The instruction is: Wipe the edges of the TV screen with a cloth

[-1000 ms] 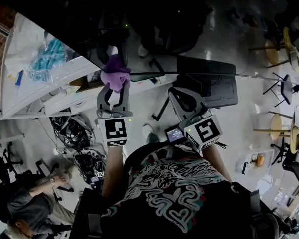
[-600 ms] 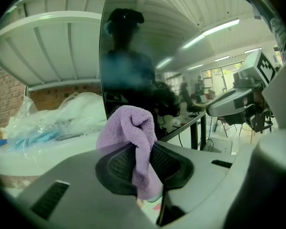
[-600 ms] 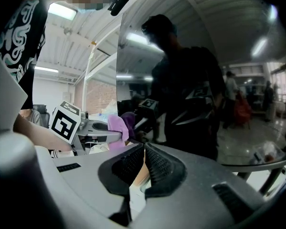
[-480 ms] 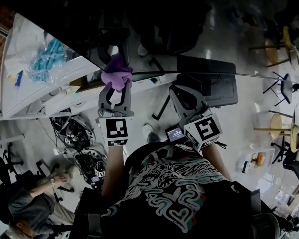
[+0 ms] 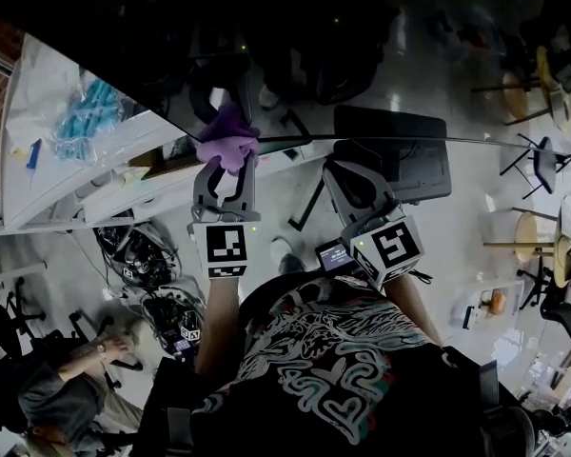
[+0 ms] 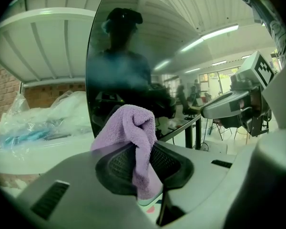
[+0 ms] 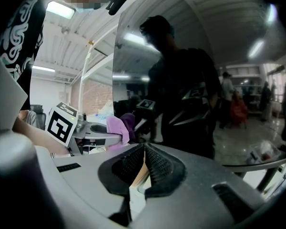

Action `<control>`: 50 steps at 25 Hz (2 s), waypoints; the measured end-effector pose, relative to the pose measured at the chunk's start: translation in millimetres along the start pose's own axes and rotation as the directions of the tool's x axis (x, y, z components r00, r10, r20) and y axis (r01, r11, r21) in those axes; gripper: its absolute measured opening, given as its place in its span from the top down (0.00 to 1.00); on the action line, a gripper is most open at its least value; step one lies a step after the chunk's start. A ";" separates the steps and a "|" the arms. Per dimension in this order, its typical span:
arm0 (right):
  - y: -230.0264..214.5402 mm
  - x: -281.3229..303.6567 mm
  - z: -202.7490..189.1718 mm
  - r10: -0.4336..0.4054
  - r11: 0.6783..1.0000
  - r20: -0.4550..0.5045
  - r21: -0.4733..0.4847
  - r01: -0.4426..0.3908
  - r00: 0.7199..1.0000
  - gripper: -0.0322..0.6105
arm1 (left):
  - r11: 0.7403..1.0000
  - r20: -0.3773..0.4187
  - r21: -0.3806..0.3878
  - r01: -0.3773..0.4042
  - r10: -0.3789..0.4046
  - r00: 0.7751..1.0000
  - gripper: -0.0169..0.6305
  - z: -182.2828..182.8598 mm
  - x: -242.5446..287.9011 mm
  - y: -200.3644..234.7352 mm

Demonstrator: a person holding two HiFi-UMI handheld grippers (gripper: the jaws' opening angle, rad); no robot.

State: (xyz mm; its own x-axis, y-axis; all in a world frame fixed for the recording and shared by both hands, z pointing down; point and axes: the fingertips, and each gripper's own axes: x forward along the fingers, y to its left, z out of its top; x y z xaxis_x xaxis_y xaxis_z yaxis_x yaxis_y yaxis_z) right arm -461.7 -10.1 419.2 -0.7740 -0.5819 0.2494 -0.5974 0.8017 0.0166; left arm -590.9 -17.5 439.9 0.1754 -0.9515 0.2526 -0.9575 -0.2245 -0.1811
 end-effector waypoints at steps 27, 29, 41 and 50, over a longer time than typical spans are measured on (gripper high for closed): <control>-35.2 -17.7 -1.2 -0.119 0.992 0.023 0.032 0.119 0.993 0.90 | 0.999 -0.009 0.007 0.049 -0.049 0.999 0.84 4.7 11.7 -24.1; -41.3 -20.4 0.1 -0.141 0.990 0.026 0.033 0.140 0.990 0.90 | 0.999 -0.008 0.005 0.052 -0.052 0.999 0.84 6.4 13.0 -26.0; -65.4 -36.2 -5.7 -0.237 0.970 -0.002 0.056 0.237 0.971 0.90 | 0.996 0.000 -0.033 0.077 -0.077 0.997 0.84 8.6 21.2 -37.4; -78.4 -59.6 -11.6 -0.275 0.959 -0.024 0.062 0.276 0.961 0.90 | 0.994 0.006 -0.033 0.109 -0.109 0.994 0.84 15.4 29.6 -60.0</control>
State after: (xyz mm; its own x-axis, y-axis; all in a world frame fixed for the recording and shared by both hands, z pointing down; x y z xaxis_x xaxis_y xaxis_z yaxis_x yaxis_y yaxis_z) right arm -366.3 -36.7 414.3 -0.5747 -0.7763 0.2589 -0.7995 0.6001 0.0246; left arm -524.7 -35.4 443.6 0.2798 -0.9227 0.2651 -0.9397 -0.3197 -0.1210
